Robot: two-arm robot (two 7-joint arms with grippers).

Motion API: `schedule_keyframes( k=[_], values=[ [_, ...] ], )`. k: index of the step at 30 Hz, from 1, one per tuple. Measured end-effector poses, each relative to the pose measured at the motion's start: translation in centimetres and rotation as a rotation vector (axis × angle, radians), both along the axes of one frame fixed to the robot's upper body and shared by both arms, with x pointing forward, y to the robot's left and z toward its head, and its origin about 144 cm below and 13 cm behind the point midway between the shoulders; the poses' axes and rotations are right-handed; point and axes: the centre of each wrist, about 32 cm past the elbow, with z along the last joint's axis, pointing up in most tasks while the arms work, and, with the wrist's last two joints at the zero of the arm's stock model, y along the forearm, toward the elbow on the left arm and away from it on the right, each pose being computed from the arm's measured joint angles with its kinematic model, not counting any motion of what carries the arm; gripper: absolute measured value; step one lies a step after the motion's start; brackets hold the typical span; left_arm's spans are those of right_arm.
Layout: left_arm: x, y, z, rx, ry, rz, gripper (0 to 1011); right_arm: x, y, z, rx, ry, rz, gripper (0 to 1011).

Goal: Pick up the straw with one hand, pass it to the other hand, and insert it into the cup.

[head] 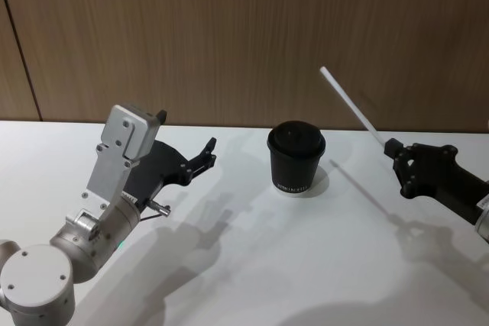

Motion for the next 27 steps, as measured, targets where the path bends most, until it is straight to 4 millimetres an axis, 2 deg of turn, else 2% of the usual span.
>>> schedule_keyframes(
  k=[14, 27],
  values=[
    [0.0, 0.0, 0.0, 0.000, 0.000, 0.000, 1003, 1.0, 0.1, 0.5, 0.019, -0.045, 0.176, 0],
    [0.0, 0.0, 0.0, 0.000, 0.000, 0.000, 1003, 1.4, 0.3, 0.6, 0.022, -0.057, 0.239, 0]
  ],
)
